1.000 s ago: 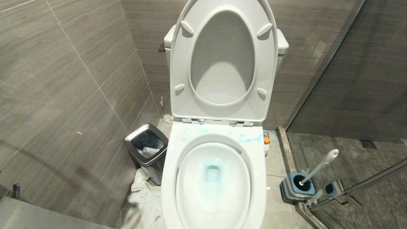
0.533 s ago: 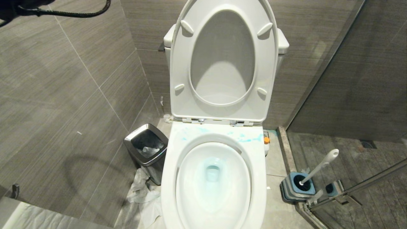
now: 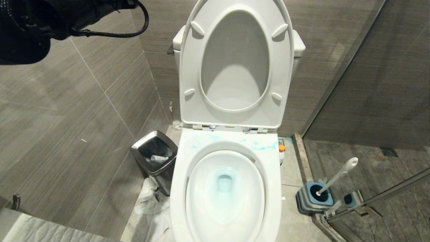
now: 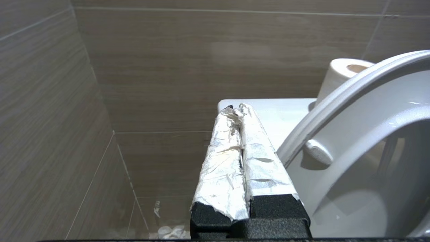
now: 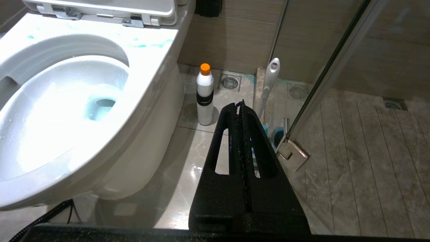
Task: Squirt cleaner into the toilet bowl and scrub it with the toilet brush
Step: Flush the toilet
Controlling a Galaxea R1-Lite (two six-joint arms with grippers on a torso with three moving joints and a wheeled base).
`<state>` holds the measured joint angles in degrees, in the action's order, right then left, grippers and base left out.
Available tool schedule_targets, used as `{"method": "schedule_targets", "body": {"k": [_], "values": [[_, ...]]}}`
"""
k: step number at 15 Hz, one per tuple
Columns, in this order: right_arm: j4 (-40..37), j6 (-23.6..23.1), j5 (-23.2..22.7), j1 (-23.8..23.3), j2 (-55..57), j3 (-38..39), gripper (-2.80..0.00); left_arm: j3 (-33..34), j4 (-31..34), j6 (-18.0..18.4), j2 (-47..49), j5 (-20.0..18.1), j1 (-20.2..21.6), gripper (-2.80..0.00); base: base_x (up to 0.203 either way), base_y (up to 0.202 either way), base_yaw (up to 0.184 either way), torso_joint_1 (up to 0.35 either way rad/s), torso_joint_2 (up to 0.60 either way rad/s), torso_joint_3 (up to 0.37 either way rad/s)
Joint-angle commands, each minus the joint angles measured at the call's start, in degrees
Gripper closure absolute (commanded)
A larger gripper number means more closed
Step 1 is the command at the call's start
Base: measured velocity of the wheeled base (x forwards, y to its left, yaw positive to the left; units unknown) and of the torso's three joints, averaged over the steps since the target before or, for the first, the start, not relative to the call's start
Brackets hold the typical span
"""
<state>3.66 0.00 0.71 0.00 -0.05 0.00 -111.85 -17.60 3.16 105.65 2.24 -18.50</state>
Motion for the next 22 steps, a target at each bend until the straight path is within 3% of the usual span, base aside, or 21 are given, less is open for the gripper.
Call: {"method": "schedule_targets", "body": {"k": [1, 3, 9, 16, 22], "values": [[0.03, 0.0, 0.0, 0.0, 0.05, 1.41, 0.0, 0.05, -0.22, 0.08, 1.09, 0.89, -0.7, 0.0, 0.0, 0.0, 0.0, 0.0, 0.0, 0.0], [0.03, 0.0, 0.0, 0.0, 0.05, 1.41, 0.0, 0.05, -0.15, 0.18, 1.05, 3.38, -0.75, 0.0, 0.0, 0.0, 0.0, 0.0, 0.0, 0.0], [0.03, 0.0, 0.0, 0.0, 0.05, 1.41, 0.0, 0.05, -0.24, 0.18, 0.27, 4.55, -0.23, 0.0, 0.0, 0.0, 0.0, 0.0, 0.0, 0.0], [0.03, 0.0, 0.0, 0.0, 0.05, 1.41, 0.0, 0.08, -0.24, 0.73, 0.27, 12.23, -0.22, 0.0, 0.0, 0.0, 0.0, 0.0, 0.0, 0.0], [0.03, 0.0, 0.0, 0.0, 0.05, 1.41, 0.0, 0.14, -5.05, 0.97, 0.99, 12.44, -0.4, 0.0, 0.0, 0.0, 0.0, 0.001, 0.0, -0.112]]}}
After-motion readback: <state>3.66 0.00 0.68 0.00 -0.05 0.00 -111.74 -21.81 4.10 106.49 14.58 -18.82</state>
